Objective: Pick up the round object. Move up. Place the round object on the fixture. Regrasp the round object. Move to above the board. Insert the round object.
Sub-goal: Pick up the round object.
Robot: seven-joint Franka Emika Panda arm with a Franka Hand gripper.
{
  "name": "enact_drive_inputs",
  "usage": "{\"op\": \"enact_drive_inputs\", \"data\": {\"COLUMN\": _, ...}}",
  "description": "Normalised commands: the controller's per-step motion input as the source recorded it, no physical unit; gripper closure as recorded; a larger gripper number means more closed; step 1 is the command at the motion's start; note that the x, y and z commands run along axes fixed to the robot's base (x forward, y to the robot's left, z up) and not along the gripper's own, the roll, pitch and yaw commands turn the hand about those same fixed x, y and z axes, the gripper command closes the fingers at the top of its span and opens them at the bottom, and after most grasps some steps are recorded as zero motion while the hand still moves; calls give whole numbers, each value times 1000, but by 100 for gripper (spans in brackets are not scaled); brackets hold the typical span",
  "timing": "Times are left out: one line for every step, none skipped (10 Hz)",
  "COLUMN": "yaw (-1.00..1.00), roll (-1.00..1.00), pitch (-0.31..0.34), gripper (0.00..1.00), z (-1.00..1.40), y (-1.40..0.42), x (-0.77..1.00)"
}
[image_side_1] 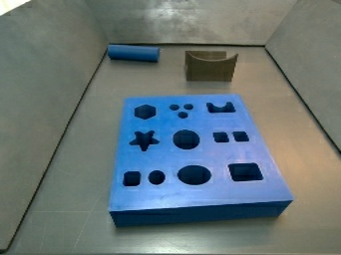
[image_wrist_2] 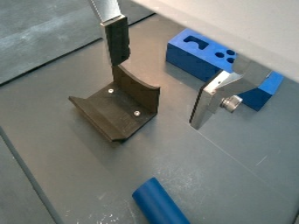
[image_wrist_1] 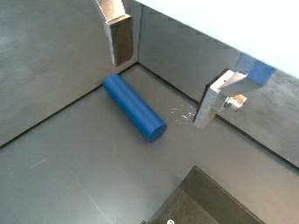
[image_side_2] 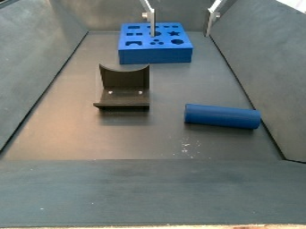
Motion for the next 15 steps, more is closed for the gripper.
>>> {"op": "enact_drive_inputs", "data": {"yaw": 0, "roll": 0, "pitch": 0, "gripper": 0, "z": -20, "y": 0, "x": 0}}
{"op": "enact_drive_inputs", "data": {"yaw": 223, "roll": 31, "pitch": 7, "gripper": 0, "z": -180, "y": 0, "x": 0}}
{"op": "enact_drive_inputs", "data": {"yaw": 297, "roll": 13, "pitch": 1, "gripper": 0, "z": -169, "y": 0, "x": 14}}
{"op": "enact_drive_inputs", "data": {"yaw": 346, "roll": 6, "pitch": 0, "gripper": 0, "z": -183, "y": 43, "x": 9}}
{"op": "enact_drive_inputs", "data": {"yaw": 314, "roll": 11, "pitch": 0, "gripper": 0, "z": -197, "y": 34, "x": 0}}
{"op": "enact_drive_inputs", "data": {"yaw": 203, "roll": 0, "pitch": 0, "gripper": 0, "z": -163, "y": 17, "x": 0}}
{"op": "enact_drive_inputs", "data": {"yaw": 129, "roll": 0, "pitch": 0, "gripper": 0, "z": -77, "y": 0, "x": 0}}
{"op": "enact_drive_inputs", "data": {"yaw": -114, "roll": 0, "pitch": 0, "gripper": 0, "z": 0, "y": 114, "x": 0}}
{"op": "enact_drive_inputs", "data": {"yaw": -651, "roll": -26, "pitch": -4, "gripper": 0, "z": -80, "y": 189, "x": -277}}
{"op": "enact_drive_inputs", "data": {"yaw": -740, "roll": -23, "pitch": 0, "gripper": 0, "z": -177, "y": 106, "x": -300}}
{"op": "enact_drive_inputs", "data": {"yaw": -820, "roll": 0, "pitch": 0, "gripper": 0, "z": -166, "y": 57, "x": -283}}
{"op": "enact_drive_inputs", "data": {"yaw": -826, "roll": 0, "pitch": 0, "gripper": 0, "z": -166, "y": 49, "x": -280}}
{"op": "enact_drive_inputs", "data": {"yaw": -854, "roll": -4, "pitch": 0, "gripper": 0, "z": -137, "y": 9, "x": -243}}
{"op": "enact_drive_inputs", "data": {"yaw": -854, "roll": -141, "pitch": -84, "gripper": 0, "z": 0, "y": 0, "x": -49}}
{"op": "enact_drive_inputs", "data": {"yaw": -577, "roll": -450, "pitch": -307, "gripper": 0, "z": 37, "y": 0, "x": 0}}
